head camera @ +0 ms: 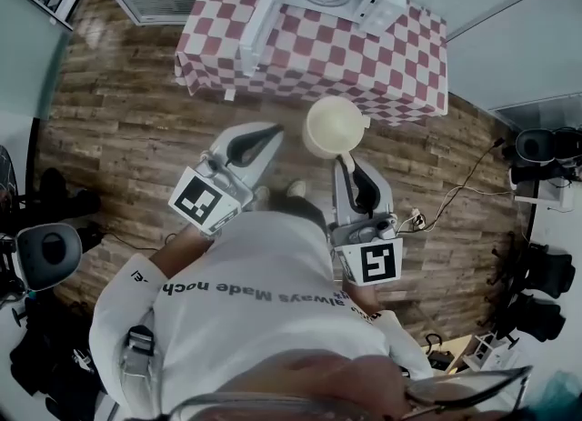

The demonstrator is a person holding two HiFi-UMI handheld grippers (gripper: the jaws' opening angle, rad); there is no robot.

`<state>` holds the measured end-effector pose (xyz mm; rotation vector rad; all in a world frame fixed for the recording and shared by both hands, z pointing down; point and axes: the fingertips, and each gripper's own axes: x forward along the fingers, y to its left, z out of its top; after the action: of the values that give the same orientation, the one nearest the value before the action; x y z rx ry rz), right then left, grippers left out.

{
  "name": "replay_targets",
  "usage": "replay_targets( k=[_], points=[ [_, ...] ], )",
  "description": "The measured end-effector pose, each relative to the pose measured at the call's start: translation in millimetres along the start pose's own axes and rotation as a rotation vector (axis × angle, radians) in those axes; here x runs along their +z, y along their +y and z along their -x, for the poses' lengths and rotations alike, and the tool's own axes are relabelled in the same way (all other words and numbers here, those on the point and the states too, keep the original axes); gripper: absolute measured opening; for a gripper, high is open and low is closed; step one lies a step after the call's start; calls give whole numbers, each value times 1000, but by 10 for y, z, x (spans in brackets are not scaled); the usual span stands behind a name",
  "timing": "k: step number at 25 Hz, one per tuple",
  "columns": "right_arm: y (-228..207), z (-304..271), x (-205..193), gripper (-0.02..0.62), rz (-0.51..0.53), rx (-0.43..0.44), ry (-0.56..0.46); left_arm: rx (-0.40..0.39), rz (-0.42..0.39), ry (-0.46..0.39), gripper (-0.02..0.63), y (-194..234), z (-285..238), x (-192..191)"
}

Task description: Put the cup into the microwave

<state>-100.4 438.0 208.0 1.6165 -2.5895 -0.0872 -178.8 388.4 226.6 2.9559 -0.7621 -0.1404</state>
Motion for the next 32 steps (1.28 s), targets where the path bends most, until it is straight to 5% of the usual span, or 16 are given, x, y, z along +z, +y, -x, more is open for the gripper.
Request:
replay_targets(
  k=[14,32],
  points=[
    [-327,-355,-68,37,2,5,-9,18,16,7,3,326,-280,-77],
    [-2133,-1004,-185,35,3,43,-39,39,4,16,3,825,-2107,-82]
  ],
)
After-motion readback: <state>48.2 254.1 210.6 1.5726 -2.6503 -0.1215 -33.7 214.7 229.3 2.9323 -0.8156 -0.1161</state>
